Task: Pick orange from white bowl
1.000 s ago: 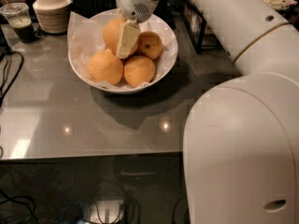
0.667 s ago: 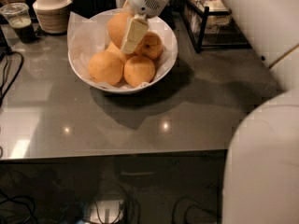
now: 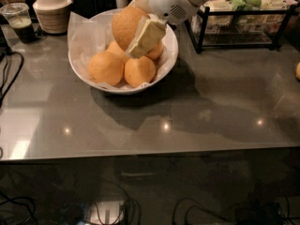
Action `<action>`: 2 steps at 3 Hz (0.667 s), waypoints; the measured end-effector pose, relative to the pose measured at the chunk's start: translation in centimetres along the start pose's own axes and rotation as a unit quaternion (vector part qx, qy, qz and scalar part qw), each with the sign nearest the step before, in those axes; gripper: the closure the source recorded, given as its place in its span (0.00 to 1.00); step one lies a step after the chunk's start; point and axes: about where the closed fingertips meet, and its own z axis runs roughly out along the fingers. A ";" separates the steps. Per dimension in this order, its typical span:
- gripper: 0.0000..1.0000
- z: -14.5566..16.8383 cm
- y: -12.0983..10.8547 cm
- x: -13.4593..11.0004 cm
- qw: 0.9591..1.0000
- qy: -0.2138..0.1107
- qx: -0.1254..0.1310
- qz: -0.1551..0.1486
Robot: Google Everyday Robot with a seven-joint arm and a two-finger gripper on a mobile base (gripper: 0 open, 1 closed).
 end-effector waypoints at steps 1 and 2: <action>1.00 -1.9 1.2 -1.6 0.996 -0.080 0.030 -0.009; 1.00 -2.6 2.8 -4.2 0.990 -0.131 0.029 -0.039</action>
Offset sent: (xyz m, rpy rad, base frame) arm -0.0743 0.0241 0.0431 0.3110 -0.1548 0.2295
